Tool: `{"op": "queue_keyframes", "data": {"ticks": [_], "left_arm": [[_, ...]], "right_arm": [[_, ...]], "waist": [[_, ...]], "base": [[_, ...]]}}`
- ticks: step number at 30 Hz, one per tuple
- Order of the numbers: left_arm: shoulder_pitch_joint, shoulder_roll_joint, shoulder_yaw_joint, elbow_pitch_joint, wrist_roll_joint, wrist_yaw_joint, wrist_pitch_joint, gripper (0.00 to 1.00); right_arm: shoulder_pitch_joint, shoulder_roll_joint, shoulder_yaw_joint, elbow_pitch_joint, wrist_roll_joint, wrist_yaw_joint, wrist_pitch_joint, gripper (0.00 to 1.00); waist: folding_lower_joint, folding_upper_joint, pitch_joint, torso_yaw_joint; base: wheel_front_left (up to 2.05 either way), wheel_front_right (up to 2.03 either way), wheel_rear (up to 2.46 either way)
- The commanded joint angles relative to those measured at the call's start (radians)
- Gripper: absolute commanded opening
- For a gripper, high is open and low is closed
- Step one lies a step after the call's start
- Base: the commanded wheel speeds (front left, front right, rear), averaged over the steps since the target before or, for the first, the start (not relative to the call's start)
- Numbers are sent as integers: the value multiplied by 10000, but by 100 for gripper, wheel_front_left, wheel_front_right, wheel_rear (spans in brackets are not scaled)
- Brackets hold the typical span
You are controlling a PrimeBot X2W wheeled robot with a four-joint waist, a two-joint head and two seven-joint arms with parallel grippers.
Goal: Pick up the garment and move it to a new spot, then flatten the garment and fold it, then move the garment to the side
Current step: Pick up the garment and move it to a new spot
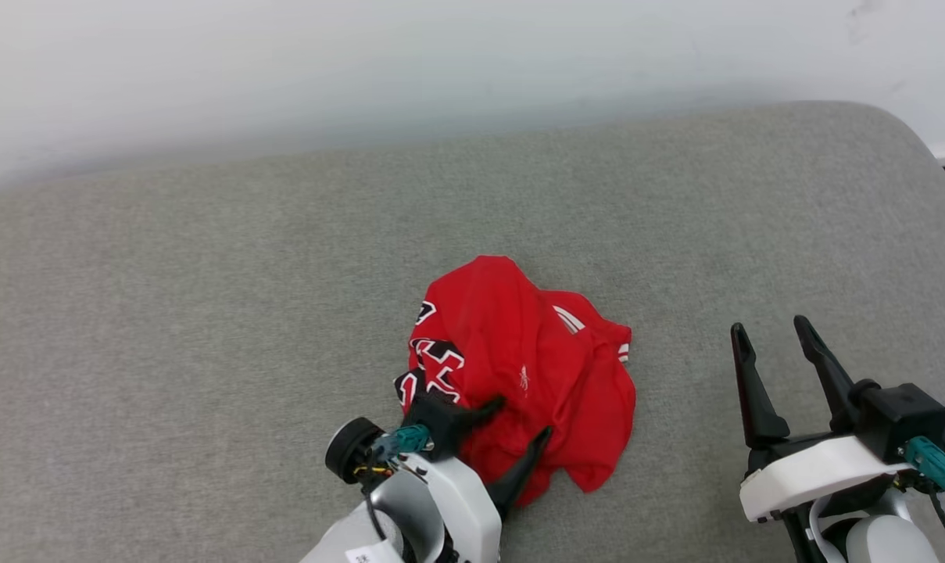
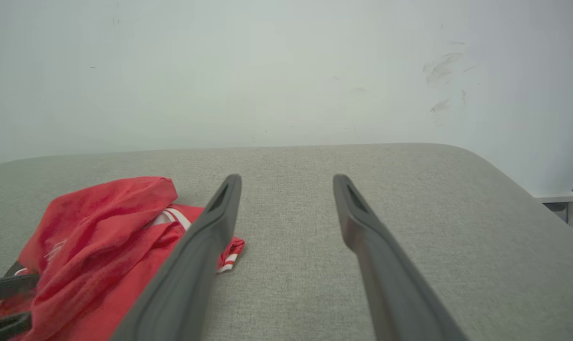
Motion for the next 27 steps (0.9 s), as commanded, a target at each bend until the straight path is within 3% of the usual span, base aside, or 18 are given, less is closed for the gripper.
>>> {"op": "queue_keyframes", "data": {"ticks": [1,3,4,9,20,27], "left_arm": [[29,56,69,-80,61,-11,-244,100],[115,56,204,-227,103,120,-728,100],[234,34,517,-397,145,455,-1528,100],[366,44,1146,-547,92,1093,-2252,100],[962,596,2649,-849,189,2222,-2691,100],[1732,1109,3639,-1314,308,2689,-2740,100]], "right_arm": [[93,11,4,23,-17,-7,46,100],[191,11,38,68,68,-7,117,100],[267,11,66,86,39,-7,198,100],[454,11,75,58,6,-7,291,100],[844,11,18,-260,2,-7,538,100],[1097,12,-48,-545,53,-7,636,100]], "waist": [[0,0,-165,147],[0,0,-322,250],[0,0,-522,404],[0,0,-786,595],[0,0,-1120,845],[0,0,-1264,944]], "base": [[0,0,0],[0,0,0],[0,0,0],[0,0,0],[0,0,0],[0,0,0]]}}
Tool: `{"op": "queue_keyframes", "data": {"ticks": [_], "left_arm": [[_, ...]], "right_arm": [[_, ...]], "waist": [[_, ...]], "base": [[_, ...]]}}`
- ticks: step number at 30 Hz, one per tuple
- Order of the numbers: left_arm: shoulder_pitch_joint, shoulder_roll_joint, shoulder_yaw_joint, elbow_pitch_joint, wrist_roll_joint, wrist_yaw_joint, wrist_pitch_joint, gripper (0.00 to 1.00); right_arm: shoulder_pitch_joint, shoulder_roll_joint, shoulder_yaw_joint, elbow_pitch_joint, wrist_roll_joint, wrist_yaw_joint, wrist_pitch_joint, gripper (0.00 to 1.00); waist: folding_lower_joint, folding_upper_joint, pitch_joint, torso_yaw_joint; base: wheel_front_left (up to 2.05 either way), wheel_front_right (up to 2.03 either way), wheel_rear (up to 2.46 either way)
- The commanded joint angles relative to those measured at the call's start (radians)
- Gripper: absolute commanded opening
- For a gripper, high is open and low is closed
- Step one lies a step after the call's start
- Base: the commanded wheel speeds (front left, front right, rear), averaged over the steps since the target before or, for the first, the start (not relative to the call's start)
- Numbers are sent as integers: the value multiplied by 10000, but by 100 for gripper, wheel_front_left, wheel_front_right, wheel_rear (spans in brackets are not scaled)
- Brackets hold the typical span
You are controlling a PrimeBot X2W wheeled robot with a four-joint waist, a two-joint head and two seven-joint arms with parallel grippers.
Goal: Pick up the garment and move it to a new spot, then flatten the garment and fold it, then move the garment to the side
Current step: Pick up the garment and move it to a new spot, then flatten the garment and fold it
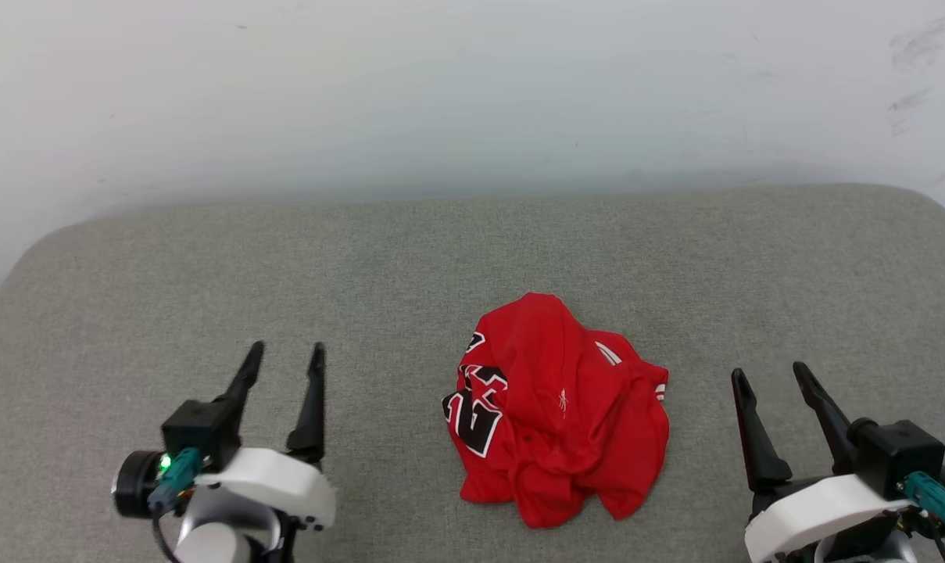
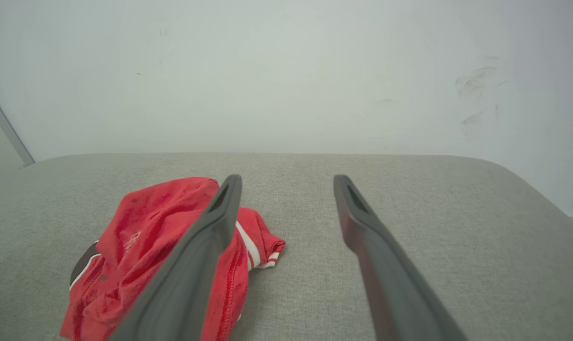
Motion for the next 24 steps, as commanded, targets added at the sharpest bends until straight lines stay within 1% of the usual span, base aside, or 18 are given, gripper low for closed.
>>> {"op": "queue_keyframes", "data": {"ticks": [1,5,11,22,24], "left_arm": [[254,94,150,-92,47,74,-69,100],[743,272,478,-347,117,135,-72,100],[1199,364,594,-462,148,55,-71,100],[1091,296,559,-463,157,-40,-65,100],[1009,316,427,-417,217,-73,100,100]], "right_arm": [[164,12,-4,-77,-3,-7,35,100],[304,12,29,-250,3,-7,137,100],[341,12,35,-568,-54,-7,303,100],[443,12,-5,-767,8,-7,364,100],[442,12,-6,-770,33,-7,373,100]], "waist": [[0,0,-34,16],[0,0,-85,17],[0,0,-98,-15],[0,0,-2,72],[0,0,23,75]], "base": [[0,0,0],[0,0,0],[0,0,0],[0,0,0],[0,0,0]]}}
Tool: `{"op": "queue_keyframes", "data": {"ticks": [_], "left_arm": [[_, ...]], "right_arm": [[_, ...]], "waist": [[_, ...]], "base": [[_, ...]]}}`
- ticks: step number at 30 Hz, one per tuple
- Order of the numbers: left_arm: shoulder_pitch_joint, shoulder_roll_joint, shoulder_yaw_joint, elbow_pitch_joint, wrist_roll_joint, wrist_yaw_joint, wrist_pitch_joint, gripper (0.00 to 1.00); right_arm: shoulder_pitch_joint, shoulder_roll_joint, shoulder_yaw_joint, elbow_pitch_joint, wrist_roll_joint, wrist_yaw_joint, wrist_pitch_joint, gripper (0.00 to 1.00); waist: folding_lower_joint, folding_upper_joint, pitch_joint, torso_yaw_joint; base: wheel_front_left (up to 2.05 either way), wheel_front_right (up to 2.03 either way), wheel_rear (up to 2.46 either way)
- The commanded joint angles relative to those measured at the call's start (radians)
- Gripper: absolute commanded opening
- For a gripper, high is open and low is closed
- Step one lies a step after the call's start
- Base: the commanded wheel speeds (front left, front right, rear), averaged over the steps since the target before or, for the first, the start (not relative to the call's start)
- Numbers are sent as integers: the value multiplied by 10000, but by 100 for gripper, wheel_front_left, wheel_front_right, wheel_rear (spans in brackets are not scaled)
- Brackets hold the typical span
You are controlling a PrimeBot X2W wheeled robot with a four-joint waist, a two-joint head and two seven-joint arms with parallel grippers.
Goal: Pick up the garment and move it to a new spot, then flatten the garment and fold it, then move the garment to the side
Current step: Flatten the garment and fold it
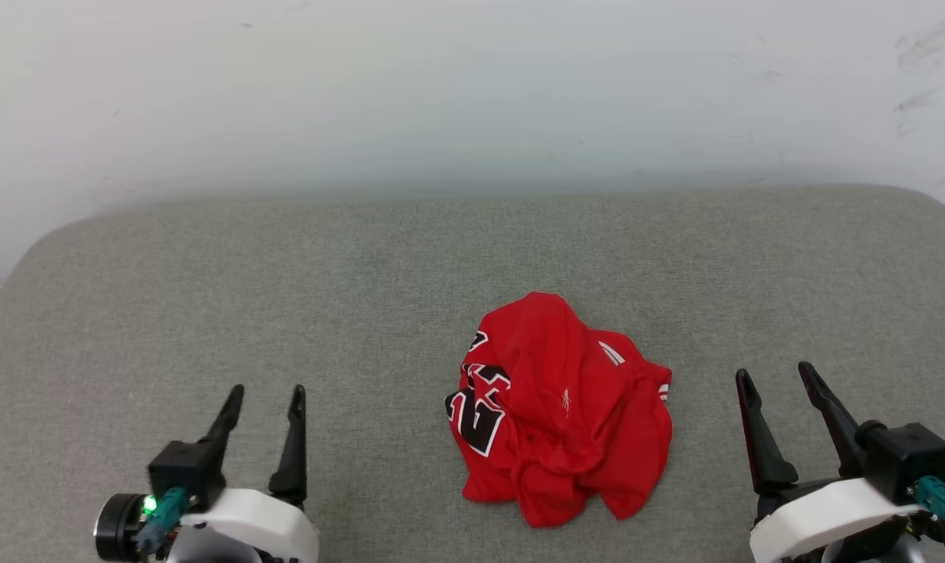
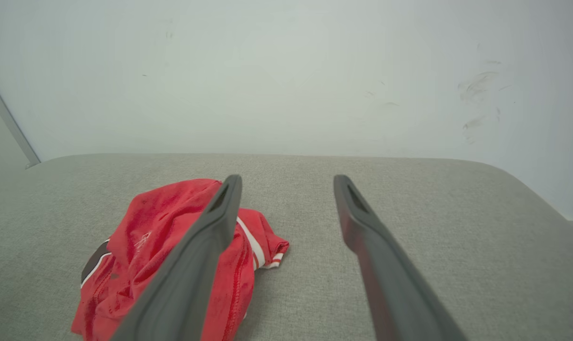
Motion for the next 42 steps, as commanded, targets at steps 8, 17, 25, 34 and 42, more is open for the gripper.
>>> {"op": "queue_keyframes", "data": {"ticks": [8,17,25,34,42], "left_arm": [[-967,-148,-892,-105,224,-362,1326,100],[-2501,-688,-2247,422,-159,-1586,3651,100],[-3648,-853,-3186,1169,-538,-2337,5417,100],[-4466,-589,-3759,1621,-747,-2555,6114,0],[-4790,-204,-3374,1499,-421,-2315,4864,0]], "right_arm": [[-90,12,27,-95,13,-7,113,100],[-514,12,87,40,115,-7,42,100],[-727,12,182,365,341,-7,-183,100],[-910,12,225,836,589,-7,-499,100],[-927,12,59,1088,616,-7,-649,100]], "waist": [[0,0,319,-75],[0,0,893,-541],[0,0,1393,-1050],[0,0,1608,-1378],[0,0,1371,-1218]], "base": [[0,0,0],[0,0,0],[0,0,0],[0,0,0],[0,0,0]]}}
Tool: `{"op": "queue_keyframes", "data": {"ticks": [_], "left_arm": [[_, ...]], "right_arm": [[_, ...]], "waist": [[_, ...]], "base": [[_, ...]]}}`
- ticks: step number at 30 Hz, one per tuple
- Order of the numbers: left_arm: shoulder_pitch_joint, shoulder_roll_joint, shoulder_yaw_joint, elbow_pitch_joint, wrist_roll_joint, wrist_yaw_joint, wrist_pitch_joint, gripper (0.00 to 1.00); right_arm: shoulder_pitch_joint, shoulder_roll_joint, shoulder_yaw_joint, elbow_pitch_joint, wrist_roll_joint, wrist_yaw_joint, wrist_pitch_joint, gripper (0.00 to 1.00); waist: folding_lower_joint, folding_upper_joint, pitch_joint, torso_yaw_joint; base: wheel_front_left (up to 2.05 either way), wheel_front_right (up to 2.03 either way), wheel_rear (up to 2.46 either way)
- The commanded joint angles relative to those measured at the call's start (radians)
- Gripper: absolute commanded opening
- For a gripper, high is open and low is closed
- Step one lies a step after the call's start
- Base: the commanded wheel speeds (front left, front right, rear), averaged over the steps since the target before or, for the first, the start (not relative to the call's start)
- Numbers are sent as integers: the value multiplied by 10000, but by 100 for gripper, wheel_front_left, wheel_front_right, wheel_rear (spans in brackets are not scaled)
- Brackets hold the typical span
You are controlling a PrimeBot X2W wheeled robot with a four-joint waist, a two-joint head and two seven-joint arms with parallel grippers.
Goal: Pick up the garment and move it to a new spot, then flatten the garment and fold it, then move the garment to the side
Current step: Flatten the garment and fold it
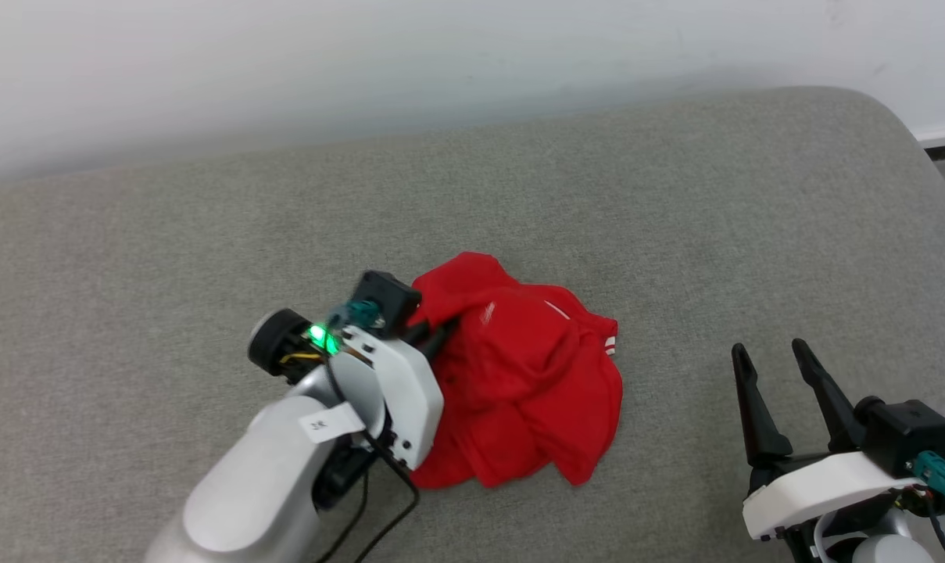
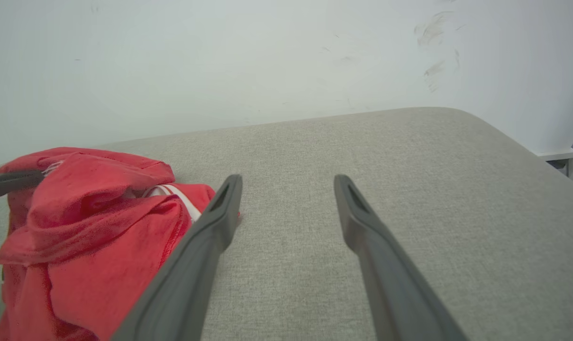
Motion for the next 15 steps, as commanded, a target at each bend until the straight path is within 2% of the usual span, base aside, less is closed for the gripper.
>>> {"op": "queue_keyframes", "data": {"ticks": [1,6,12,15], "left_arm": [[-95,149,153,-90,29,116,-173,0],[322,687,985,-592,-154,753,-757,0],[2046,1448,2242,-1042,-834,1795,-1196,0],[3057,1647,2669,-1109,-1193,2216,-1236,0]], "right_arm": [[-64,12,-47,17,-28,-7,-47,100],[85,12,-201,87,-56,-7,-17,100],[250,12,-264,85,7,-7,10,100],[320,12,-302,58,-38,-7,32,100]], "waist": [[-1,0,-82,90],[-1,0,-324,327],[-1,0,-506,546],[-1,0,-530,700]], "base": [[0,0,0],[0,0,0],[0,0,0],[0,0,0]]}}
